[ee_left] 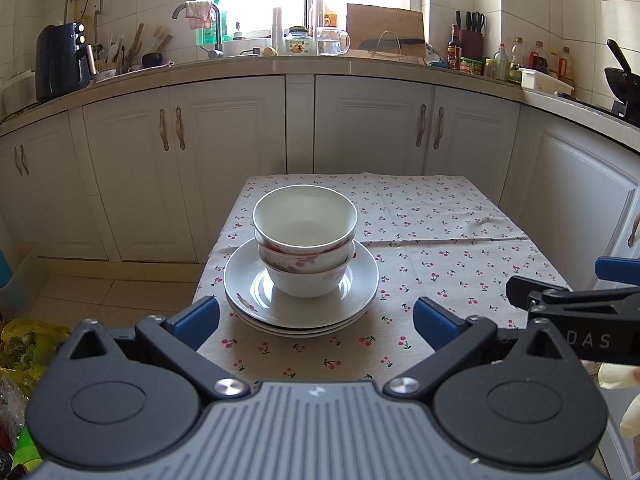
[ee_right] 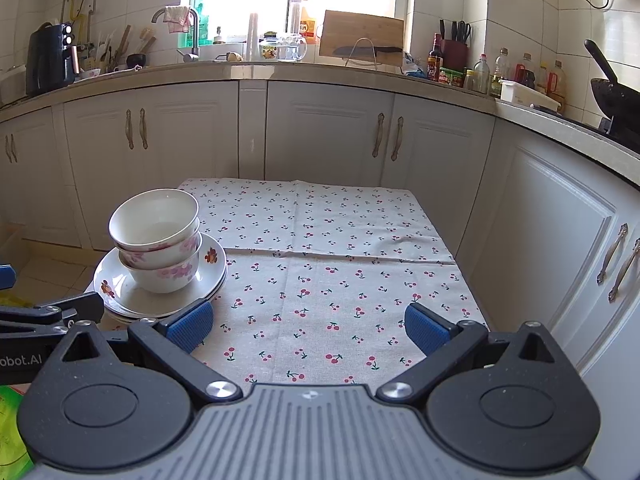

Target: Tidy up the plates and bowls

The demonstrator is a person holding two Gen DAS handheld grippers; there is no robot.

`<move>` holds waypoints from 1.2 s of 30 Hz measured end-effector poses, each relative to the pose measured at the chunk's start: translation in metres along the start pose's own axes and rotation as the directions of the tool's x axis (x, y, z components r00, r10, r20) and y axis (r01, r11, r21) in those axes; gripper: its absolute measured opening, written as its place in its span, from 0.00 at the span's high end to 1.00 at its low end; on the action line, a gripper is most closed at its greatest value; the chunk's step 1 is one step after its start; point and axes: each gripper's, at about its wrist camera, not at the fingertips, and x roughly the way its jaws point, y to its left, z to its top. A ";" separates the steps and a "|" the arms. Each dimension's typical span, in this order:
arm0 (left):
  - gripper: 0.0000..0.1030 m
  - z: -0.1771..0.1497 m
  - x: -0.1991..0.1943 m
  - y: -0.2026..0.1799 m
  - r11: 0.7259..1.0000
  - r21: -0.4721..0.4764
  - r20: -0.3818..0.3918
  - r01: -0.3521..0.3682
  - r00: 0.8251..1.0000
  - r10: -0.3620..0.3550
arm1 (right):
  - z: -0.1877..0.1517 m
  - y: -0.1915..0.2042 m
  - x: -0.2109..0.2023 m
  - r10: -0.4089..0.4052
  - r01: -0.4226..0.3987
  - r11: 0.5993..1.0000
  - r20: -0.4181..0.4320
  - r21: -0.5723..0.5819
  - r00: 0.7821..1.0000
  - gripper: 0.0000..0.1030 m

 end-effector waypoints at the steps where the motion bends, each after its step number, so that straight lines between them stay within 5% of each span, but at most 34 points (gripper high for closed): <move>1: 0.01 0.000 0.000 -0.001 1.000 0.000 -0.001 0.000 1.000 0.000 | 0.000 0.000 0.000 -0.003 0.003 1.000 0.000 0.000 1.000 0.00; 36: 0.01 0.000 0.004 -0.004 1.000 -0.004 -0.013 0.000 1.000 -0.001 | 0.000 0.003 0.001 -0.034 0.034 0.999 0.014 0.001 0.999 0.00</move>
